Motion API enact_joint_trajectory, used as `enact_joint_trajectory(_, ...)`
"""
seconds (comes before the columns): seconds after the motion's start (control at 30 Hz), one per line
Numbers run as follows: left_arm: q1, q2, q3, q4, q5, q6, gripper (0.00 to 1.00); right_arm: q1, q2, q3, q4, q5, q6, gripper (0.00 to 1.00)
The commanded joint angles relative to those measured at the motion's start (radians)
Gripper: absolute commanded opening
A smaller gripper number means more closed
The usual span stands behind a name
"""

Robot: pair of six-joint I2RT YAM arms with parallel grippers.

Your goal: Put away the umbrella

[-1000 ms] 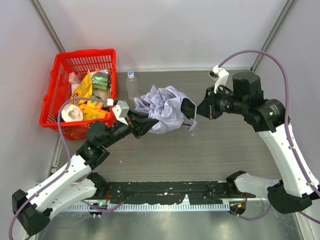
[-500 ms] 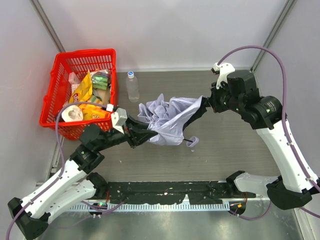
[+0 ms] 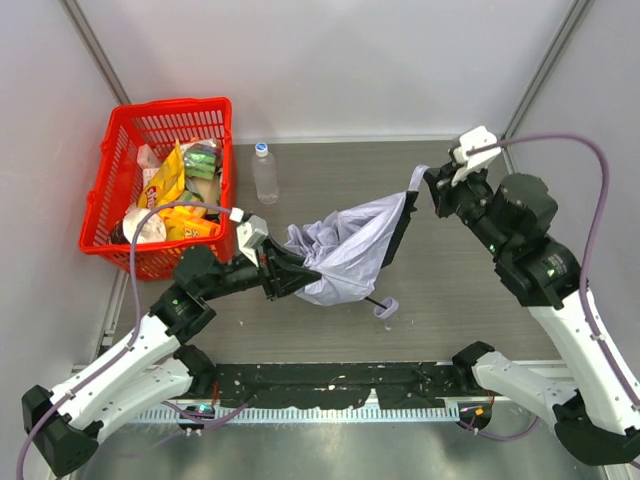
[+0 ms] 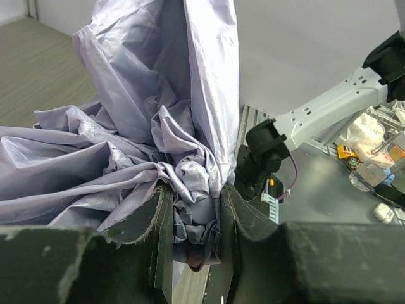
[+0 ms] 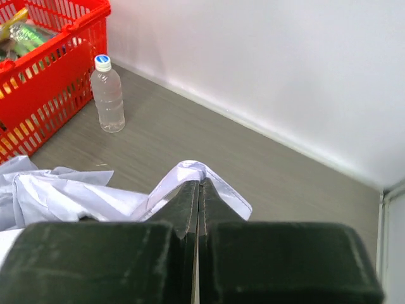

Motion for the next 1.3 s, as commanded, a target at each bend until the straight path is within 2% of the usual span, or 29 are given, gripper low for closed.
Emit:
enact_joint_trajectory(0.0,-0.002,0.009,0.009,0.089,0.051,-0.053,0.0,-0.001,-0.097,-0.259,0.456,-0.171,-0.284,0.01)
enact_joint_trajectory(0.07,-0.001,0.019,0.008,0.096,0.064,-0.068,0.0,0.002,-0.128,-0.357,0.623,-0.22,-0.347,0.01)
enact_joint_trajectory(0.17,-0.001,0.041,0.002,0.104,0.078,-0.092,0.0,0.0,-0.128,-0.401,0.735,-0.301,-0.34,0.01)
enact_joint_trajectory(0.2,0.001,0.048,0.002,0.104,0.073,-0.096,0.0,0.0,-0.129,-0.413,0.812,-0.314,-0.316,0.01)
enact_joint_trajectory(0.53,0.006,0.127,0.069,-0.094,-0.028,-0.034,0.0,-0.001,-0.166,-0.432,1.063,-0.423,-0.053,0.01)
enact_joint_trajectory(0.7,0.039,0.128,0.063,-0.072,-0.091,-0.079,0.0,0.002,-0.175,-0.419,1.051,-0.476,0.037,0.01)
enact_joint_trajectory(0.83,0.081,0.168,0.104,-0.088,-0.157,-0.175,0.0,0.0,-0.152,-0.369,0.864,-0.597,-0.016,0.01)
enact_joint_trajectory(1.0,0.119,0.263,0.215,-0.173,-0.166,-0.273,0.0,0.0,-0.149,-0.358,0.813,-0.694,-0.045,0.01)
enact_joint_trajectory(1.13,0.183,0.315,0.262,-0.195,-0.166,-0.413,0.0,0.005,-0.155,-0.346,0.741,-0.725,-0.073,0.01)
enact_joint_trajectory(1.27,0.2,0.368,0.275,-0.091,-0.177,-0.575,0.0,0.025,-0.152,-0.372,0.733,-0.72,-0.061,0.01)
